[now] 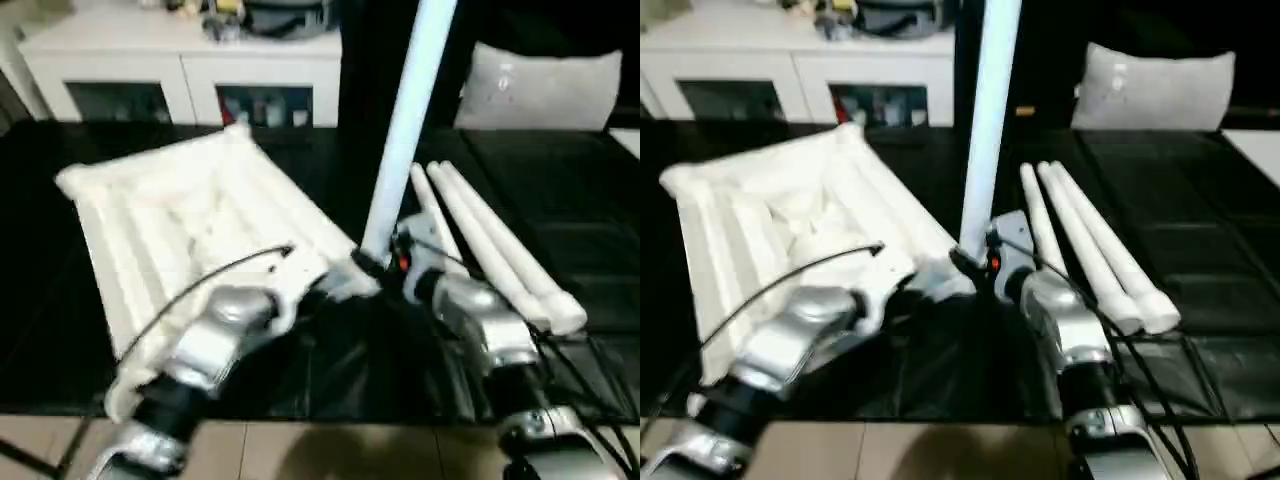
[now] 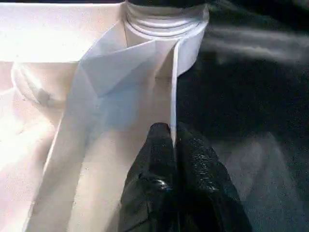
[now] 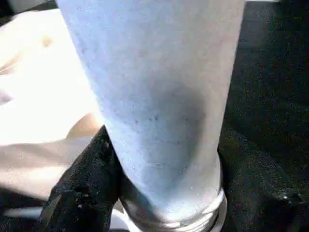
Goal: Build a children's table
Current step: Rotate leg to tighten
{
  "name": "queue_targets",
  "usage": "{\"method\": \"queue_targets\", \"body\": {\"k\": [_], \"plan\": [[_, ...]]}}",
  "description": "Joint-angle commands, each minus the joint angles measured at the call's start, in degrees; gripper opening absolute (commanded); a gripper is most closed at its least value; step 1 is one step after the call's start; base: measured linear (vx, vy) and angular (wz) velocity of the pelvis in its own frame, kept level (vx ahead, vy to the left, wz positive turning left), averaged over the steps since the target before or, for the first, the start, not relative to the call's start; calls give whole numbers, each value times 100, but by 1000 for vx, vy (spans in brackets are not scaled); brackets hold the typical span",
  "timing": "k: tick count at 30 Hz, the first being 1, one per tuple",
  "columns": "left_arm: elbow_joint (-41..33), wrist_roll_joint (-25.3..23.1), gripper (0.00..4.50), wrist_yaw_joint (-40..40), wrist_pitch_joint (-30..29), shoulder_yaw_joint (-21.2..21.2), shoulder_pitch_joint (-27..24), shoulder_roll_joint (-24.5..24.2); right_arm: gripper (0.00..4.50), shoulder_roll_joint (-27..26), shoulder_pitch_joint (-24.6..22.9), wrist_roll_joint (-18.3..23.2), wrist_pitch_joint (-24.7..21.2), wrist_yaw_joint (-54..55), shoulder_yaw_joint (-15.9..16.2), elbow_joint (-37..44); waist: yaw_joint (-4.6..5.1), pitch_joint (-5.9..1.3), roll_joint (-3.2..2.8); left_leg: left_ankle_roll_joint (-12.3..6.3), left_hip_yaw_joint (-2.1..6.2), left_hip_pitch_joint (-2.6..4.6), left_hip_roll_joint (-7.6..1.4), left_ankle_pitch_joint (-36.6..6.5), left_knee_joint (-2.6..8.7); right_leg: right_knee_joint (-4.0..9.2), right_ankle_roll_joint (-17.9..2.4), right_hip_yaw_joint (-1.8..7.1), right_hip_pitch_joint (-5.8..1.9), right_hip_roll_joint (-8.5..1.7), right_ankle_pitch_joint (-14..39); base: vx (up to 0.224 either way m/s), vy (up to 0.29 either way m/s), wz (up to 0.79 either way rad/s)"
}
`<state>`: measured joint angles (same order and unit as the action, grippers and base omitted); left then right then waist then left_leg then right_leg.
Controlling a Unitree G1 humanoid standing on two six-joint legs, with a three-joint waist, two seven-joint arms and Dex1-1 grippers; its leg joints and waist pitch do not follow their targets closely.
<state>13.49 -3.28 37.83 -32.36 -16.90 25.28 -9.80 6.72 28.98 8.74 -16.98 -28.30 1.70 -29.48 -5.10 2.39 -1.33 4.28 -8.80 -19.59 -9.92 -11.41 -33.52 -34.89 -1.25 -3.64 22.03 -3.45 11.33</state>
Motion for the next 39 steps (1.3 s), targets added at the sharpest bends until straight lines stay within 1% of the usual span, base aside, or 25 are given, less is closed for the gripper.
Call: {"method": "queue_targets", "body": {"k": [1, 2, 4, 6, 7, 9, 10, 11, 14, 17, 18, 20, 22, 24, 26, 27, 28, 30, 32, 34, 35, 36, 37, 38, 39], "plan": [[-34, 40, 0, -363, 200, -80, 205, 334, 318, -305, -222, 60, -154, -81, 229, -176, -34, -267, 58, -156, 70, -46, -255, -1200, 423, 553, -776, 302, -209, -493, 2074, 0, 0, 0], [-34, 40, 0, -363, 200, -80, 205, 334, 332, -305, -222, 60, -154, -81, 229, -176, -42, -280, 55, -200, 62, -59, -259, -1037, 415, 527, -820, 304, -222, -484, 1777, 0, 0, 0], [-86, -108, 0, -344, 178, -188, 182, 330, 339, -315, -294, 94, -114, -117, 129, -47, -62, -292, 60, -270, 57, -72, -260, -837, 405, 494, -883, 300, -239, -488, 1457, 0, 0, 0], [-120, -191, 0, -314, 193, -199, 141, 273, 377, -270, -322, 94, -57, -187, 88, 10, -73, -298, 52, -305, 58, -73, -264, -753, 406, 483, -931, 289, -252, -491, 1345, 0, 0, 0], [-139, -216, 0, -321, 192, -214, 125, 246, 377, -245, -329, 96, -19, -212, 88, 24, -73, -294, 47, -307, 58, -77, -266, -765, 409, 486, -940, 287, -252, -491, 1347, 0, 0, 0], [-154, -189, 0, -210, 321, -256, 103, 138, 400, -86, -373, 120, 100, -429, 137, 119, -82, -279, 55, -295, 61, -73, -268, -953, 424, 519, -878, 281, -247, -496, 1652, 0, 0, 0], [-154, -189, 0, -210, 321, -256, 103, 138, 413, -86, -373, 120, 100, -429, 137, 119, -83, -276, 53, -290, 63, -74, -270, -982, 428, 525, -857, 283, -246, -498, 1705, 0, 0, 0], [-149, -158, 0, -124, 347, -260, 97, 49, 422, 85, -415, 134, 196, -643, 149, 211, -82, -277, 44, -278, 67, -82, -273, -1002, 431, 526, -840, 281, -245, -497, 1748, 0, 0, 0], [-131, -156, 0, 71, 446, -287, 90, -119, 443, 377, -480, 160, 306, -1045, 161, 387, -93, -288, 68, -361, 58, -114, -262, -820, 407, 507, -841, 286, -260, -492, 1493, 0, 0, 0], [-116, -147, 0, 393, 553, -314, 55, -363, 443, 821, -559, 165, 419, -1717, 222, 637, -104, -313, 70, -423, 56, -124, -256, -647, 380, 475, -887, 279, -273, -486, 1247, 0, 0, 0], [-122, -114, 0, 577, 594, -344, 29, -501, 443, 1012, -555, 179, 483, -2005, 246, 683, -116, -330, 72, -510, 50, -141, -255, -507, 354, 442, -938, 274, -278, -477, 1010, 0, 0, 0], [-130, -110, 0, 705, 692, -390, 7, -599, 443, 1109, -542, 174, 496, -2124, 262, 693, -115, -327, 67, -584, 47, -152, -252, -430, 341, 432, -1025, 264, -261, -468, 805, 0, 0, 0], [-145, -95, 0, 933, 846, -472, -32, -763, 443, 1275, -521, 155, 559, -2338, 316, 710, -113, -331, 62, -603, 40, -144, -261, -440, 335, 426, -1084, 262, -256, -471, 756, 0, 0, 0], [-173, -81, 0, 1355, 1129, -605, -100, -1050, 443, 1534, -459, 72, 777, -2705, 420, 679, -125, -329, 50, -584, 42, -130, -281, -526, 339, 420, -1126, 260, -247, -466, 824, 0, 0, 0], [-165, -31, 0, 1717, 1384, -648, -119, -1262, 443, 1775, -418, 111, 880, -3250, 541, 693, -158, -322, 45, -607, 43, -125, -286, -605, 338, 421, -1161, 258, -241, -468, 823, 0, 0, 0], [-165, -31, 0, 1717, 1384, -648, -119, -1262, 443, 1775, -418, 111, 880, -3250, 541, 693, -158, -322, 45, -607, 43, -125, -286, -605, 338, 421, -1161, 258, -241, -468, 823, 0, 0, 0], [-169, 16, 0, 1914, 1536, -669, -128, -1362, 443, 1868, -400, 124, 913, -3512, 606, 697, -168, -320, 35, -596, 38, -109, -300, -634, 339, 414, -1194, 264, -228, -471, 816, 0, 0, 0], [-199, 135, 0, 2399, 1735, -745, -139, -1589, 408, 1969, -329, 93, 1031, -3898, 728, 624, -194, -322, 39, -600, 47, -116, -310, -654, 336, 398, -1238, 257, -230, -480, 829, 0, 0, 0], [-211, 178, 0, 2600, 1767, -780, -136, -1680, 402, 1984, -296, 87, 1053, -4016, 774, 591, -190, -322, 42, -578, 43, -114, -320, -656, 337, 386, -1270, 258, -224, -478, 788, 0, 0, 0], [-164, 242, 0, 2854, 1954, -813, -104, -1795, 373, 2011, -239, 116, 1074, -4234, 890, 559, -205, -322, 39, -574, 46, -114, -322, -645, 338, 378, -1298, 257, -224, -478, 758, 0, 0, 0], [-147, 288, 0, 3000, 2043, -831, -90, -1854, 373, 2022, -212, 119, 1105, -4339, 950, 535, -219, -323, 44, -571, 46, -112, -323, -655, 335, 374, -1304, 257, -227, -485, 766, 0, 0, 0], [-147, 288, 0, 3000, 2043, -831, -90, -1854, 360, 2022, -212, 119, 1105, -4339, 950, 535, -231, -325, 40, -560, 40, -108, -326, -652, 333, 370, -1304, 261, -223, -486, 768, 0, 0, 0], [-151, 310, 0, 3102, 2058, -853, -78, -1896, 356, 2016, -194, 115, 1129, -4395, 986, 517, -239, -323, 60, -557, 38, -105, -328, -648, 334, 373, -1296, 264, -220, -487, 780, 0, 0, 0], [-138, 337, 0, 3249, 2124, -881, -64, -1950, 343, 1986, -161, 110, 1180, -4453, 1018, 466, -264, -324, 45, -545, 39, -105, -331, -674, 333, 368, -1291, 263, -217, -494, 823, 0, 0, 0], [-118, 347, 0, 3308, 2167, -887, -56, -1967, 329, 1969, -142, 103, 1205, -4484, 1018, 429, -277, -324, 52, -530, 40, -106, -329, -677, 337, 369, -1270, 264, -217, -494, 869, 0, 0, 0]]}}
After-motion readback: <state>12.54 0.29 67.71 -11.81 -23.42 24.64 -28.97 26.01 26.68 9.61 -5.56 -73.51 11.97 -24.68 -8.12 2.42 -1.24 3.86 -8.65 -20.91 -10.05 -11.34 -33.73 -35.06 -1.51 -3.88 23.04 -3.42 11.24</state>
